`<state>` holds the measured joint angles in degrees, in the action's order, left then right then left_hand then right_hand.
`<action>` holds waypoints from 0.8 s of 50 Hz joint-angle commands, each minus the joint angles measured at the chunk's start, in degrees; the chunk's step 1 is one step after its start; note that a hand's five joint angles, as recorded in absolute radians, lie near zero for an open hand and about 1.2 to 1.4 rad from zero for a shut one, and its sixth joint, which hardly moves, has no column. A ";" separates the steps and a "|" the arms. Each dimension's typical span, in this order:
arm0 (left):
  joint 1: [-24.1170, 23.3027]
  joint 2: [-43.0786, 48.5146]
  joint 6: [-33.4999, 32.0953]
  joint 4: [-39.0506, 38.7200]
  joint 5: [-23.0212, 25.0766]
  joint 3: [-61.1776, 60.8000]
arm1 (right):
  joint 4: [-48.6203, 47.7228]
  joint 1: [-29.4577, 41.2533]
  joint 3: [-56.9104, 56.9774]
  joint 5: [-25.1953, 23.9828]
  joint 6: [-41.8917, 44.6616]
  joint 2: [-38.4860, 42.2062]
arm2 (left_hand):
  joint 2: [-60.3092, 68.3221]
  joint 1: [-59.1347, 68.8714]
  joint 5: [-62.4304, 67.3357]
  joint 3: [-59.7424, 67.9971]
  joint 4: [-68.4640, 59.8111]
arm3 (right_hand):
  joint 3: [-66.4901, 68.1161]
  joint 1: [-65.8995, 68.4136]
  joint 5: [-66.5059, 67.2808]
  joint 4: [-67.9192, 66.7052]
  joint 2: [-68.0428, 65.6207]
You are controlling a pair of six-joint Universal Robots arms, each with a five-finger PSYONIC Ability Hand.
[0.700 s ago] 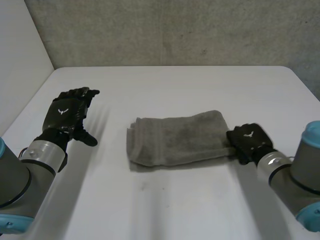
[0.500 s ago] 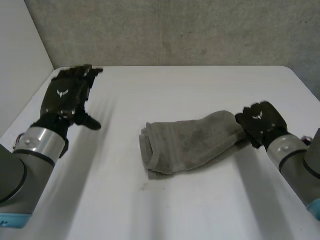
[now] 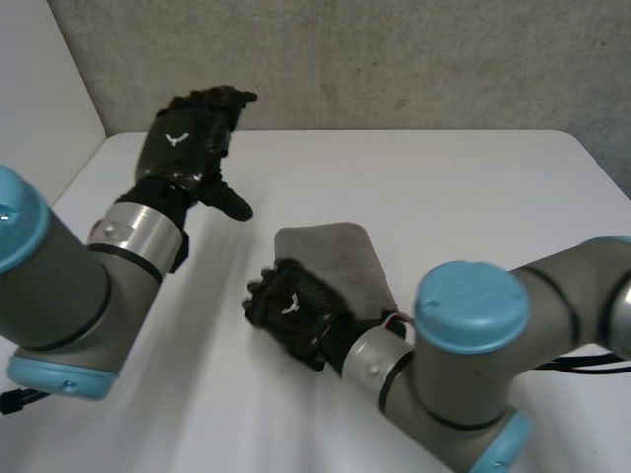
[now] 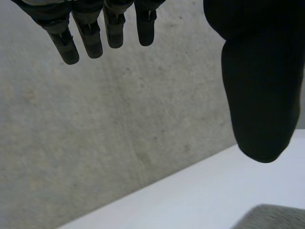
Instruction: Fold the towel.
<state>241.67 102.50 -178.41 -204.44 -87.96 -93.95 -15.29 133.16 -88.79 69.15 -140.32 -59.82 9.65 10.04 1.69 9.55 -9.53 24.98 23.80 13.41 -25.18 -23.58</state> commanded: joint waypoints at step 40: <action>-6.82 4.11 2.72 21.98 -8.37 10.89 | 10.81 -17.32 9.16 10.39 -30.28 -12.25 | 0.40 0.01 -1.65 0.49 -0.52 | -14.98 -13.80 -13.41 15.18 13.58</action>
<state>232.50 116.90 -175.71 -189.00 -96.34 -85.63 -5.86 117.79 -79.78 75.54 -170.17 -60.54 9.65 10.00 1.69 9.55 -9.52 13.93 13.44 3.53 -14.91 -14.17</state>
